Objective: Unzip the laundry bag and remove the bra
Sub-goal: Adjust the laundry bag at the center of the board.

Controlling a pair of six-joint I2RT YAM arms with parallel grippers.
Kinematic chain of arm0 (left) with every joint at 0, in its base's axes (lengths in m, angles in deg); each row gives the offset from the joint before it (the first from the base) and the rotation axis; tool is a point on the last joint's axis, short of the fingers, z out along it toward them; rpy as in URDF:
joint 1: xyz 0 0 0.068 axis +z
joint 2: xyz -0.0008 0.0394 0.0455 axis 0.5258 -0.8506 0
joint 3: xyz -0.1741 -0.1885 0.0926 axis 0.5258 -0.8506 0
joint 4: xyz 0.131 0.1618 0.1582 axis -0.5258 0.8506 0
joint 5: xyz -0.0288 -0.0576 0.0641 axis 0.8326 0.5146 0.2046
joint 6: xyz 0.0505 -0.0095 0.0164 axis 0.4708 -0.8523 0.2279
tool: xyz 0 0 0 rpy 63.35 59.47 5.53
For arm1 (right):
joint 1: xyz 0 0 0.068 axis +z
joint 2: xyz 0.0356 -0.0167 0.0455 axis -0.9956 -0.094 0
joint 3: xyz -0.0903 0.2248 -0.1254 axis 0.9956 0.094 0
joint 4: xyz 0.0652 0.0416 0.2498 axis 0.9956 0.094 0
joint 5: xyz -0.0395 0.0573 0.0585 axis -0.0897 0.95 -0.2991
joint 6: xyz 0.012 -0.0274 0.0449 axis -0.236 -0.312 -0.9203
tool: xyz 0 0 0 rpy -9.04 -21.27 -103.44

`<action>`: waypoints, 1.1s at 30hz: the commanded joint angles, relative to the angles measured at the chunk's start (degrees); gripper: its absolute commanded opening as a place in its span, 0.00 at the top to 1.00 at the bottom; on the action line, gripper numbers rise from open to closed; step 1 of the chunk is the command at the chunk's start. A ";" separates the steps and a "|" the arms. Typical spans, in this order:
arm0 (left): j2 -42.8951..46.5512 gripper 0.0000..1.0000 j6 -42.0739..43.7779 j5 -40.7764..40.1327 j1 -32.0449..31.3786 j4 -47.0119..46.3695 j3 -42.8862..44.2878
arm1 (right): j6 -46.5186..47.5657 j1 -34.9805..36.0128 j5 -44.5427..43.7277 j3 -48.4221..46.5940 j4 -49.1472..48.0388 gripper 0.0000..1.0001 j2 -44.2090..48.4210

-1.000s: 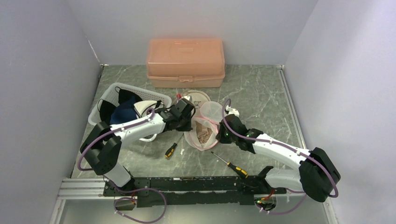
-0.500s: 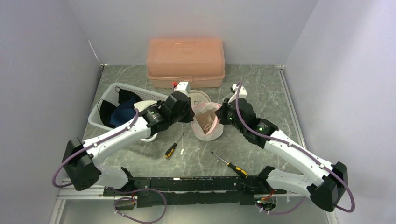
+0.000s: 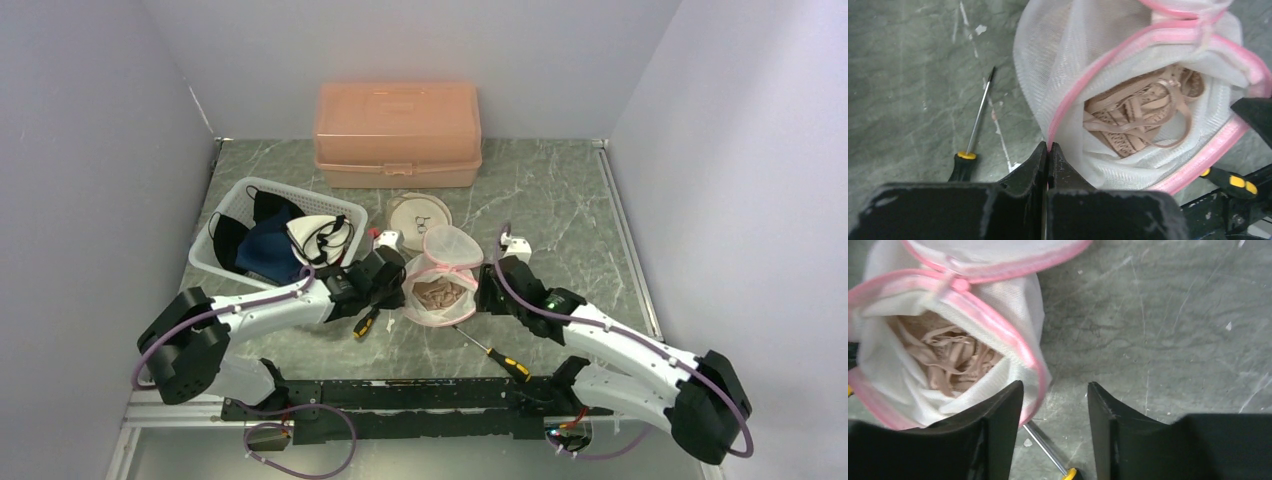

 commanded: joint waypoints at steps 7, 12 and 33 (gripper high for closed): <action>-0.97 0.97 -0.01 0.40 -1.19 -4.40 5.24 | 3.30 0.74 8.80 -9.05 -3.65 0.40 6.82; -2.20 0.97 -0.48 0.47 -1.56 -4.67 5.87 | 2.01 0.73 16.15 -9.35 -9.91 0.41 -1.25; -6.42 0.97 -1.57 1.12 -1.75 -2.50 8.41 | 0.81 0.62 3.84 -8.17 -13.55 0.40 -17.35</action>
